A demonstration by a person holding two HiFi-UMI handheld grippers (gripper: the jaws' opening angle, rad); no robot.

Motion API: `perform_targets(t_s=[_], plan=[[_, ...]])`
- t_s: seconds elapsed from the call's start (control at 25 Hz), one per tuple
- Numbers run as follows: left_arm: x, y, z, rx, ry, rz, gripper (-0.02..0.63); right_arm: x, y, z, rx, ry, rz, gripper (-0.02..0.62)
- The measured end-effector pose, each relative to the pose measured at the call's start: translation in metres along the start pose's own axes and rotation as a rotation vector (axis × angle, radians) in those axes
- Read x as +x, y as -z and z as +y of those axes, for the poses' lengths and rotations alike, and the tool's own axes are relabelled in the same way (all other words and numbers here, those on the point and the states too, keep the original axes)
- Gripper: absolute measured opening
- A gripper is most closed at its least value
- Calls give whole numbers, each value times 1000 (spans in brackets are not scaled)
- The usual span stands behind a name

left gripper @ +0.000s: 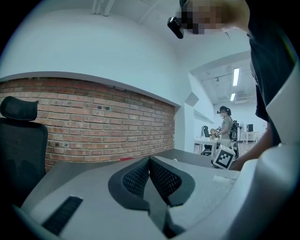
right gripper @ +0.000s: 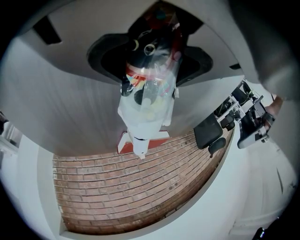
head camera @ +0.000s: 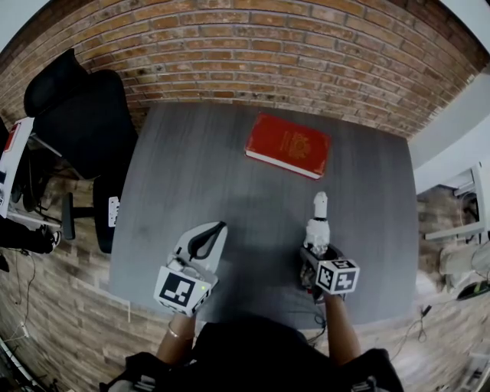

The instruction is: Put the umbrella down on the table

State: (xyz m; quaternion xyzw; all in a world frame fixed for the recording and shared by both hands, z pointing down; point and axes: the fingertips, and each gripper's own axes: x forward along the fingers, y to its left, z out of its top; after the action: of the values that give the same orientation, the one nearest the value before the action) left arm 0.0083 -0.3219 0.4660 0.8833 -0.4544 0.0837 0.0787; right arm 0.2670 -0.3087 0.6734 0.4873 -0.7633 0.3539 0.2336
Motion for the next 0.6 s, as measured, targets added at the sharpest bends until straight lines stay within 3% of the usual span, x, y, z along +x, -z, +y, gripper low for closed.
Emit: perform_targets(t_s=[0.6], plan=[[-5,5,3,-15,-6,-8,3,15,0,-1,23,36,60,293]])
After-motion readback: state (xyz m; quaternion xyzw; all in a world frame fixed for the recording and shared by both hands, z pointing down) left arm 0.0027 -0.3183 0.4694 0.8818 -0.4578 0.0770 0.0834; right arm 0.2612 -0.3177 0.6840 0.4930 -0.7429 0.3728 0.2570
